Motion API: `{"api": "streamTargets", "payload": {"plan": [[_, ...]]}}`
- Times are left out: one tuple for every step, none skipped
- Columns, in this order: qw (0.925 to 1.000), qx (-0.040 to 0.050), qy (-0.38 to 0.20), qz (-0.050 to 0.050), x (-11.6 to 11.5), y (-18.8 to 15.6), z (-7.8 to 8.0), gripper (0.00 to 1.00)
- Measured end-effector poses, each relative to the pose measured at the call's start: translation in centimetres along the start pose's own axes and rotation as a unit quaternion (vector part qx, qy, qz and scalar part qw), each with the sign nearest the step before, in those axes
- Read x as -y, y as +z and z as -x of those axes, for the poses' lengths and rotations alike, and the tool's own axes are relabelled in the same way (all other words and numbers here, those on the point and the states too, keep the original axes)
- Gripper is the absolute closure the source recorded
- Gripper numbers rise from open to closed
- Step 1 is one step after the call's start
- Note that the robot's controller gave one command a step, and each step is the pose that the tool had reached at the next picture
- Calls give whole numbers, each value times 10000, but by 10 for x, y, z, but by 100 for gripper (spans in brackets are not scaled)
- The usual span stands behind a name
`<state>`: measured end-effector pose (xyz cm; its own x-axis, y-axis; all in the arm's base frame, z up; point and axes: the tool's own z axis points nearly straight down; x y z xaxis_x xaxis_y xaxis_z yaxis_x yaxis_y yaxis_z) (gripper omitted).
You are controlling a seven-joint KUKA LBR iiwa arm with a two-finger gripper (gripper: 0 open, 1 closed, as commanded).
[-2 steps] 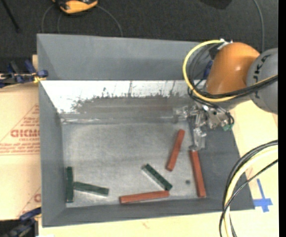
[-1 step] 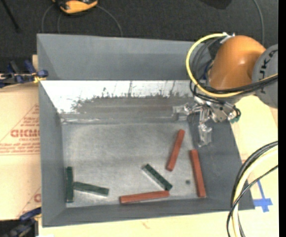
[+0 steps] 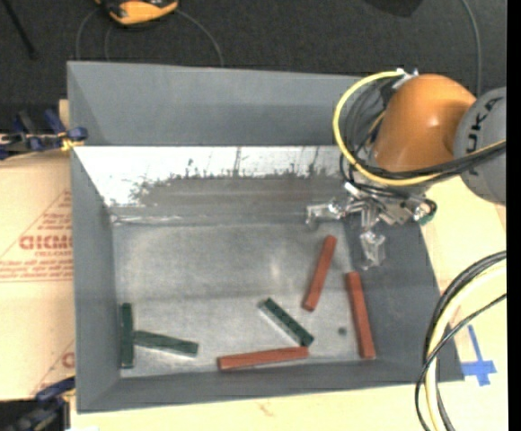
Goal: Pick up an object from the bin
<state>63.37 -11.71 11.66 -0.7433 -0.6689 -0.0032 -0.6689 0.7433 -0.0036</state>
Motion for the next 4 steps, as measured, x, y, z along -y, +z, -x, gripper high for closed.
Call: {"api": "streamTargets", "payload": {"plan": [[9867, 8, -1624, -17, -8, 31, 14, 0], [9761, 26, -2172, -16, -51, 43, 35, 100], [9762, 26, -2170, -16, -51, 43, 35, 100], [9762, 19, -2168, -5, -52, 40, 34, 100]]}}
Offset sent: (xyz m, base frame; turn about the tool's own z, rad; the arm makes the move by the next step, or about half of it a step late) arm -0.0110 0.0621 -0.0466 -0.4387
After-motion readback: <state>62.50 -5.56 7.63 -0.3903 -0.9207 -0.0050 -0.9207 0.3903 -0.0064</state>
